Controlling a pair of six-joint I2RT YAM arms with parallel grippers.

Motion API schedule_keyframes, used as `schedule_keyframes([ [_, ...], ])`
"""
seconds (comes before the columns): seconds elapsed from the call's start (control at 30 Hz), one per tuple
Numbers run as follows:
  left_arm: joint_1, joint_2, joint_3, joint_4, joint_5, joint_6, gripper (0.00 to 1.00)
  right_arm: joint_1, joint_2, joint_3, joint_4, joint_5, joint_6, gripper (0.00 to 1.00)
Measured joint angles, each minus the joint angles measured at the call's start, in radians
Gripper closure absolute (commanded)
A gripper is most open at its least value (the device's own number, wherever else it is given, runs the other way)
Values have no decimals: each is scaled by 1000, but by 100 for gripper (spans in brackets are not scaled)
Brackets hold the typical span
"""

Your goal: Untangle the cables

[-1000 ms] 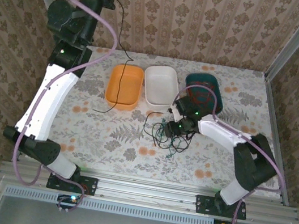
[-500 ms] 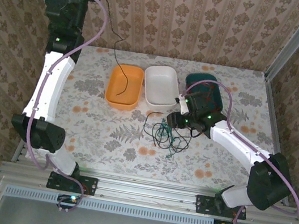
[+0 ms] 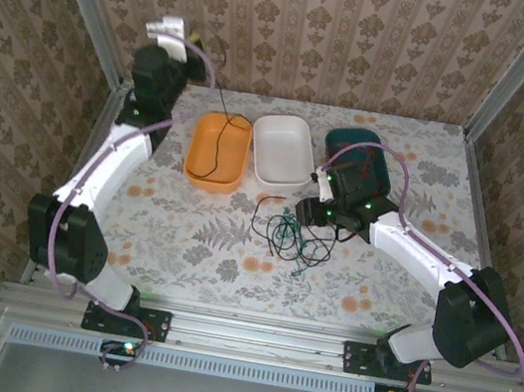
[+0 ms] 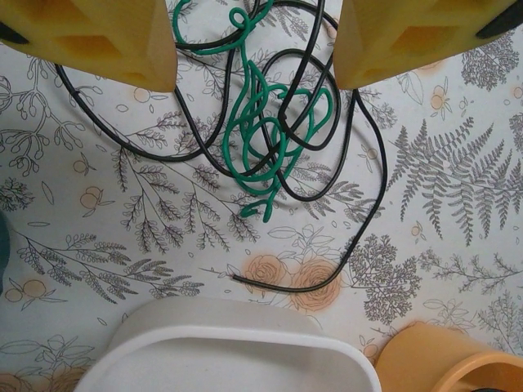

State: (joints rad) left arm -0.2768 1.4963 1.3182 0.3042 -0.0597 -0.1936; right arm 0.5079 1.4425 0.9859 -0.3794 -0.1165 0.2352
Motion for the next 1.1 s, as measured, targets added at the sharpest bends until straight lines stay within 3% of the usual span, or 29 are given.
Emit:
schedule_keyframes([
  [0.2,-94,-175,-274,17,-171,-51,100,0,0,-6,6,0,4,46],
  [0.47,-72,-245,-411,-11,-396,-155,100,0,0,-6,14,0,4,45],
  [0.77,32,-288,-404,-13,-449,-180,100,0,0,-6,15,-3,7,46],
  [1.1,18,-170,-280,-24,-364,-99,100,0,0,-6,15,-3,7,46],
])
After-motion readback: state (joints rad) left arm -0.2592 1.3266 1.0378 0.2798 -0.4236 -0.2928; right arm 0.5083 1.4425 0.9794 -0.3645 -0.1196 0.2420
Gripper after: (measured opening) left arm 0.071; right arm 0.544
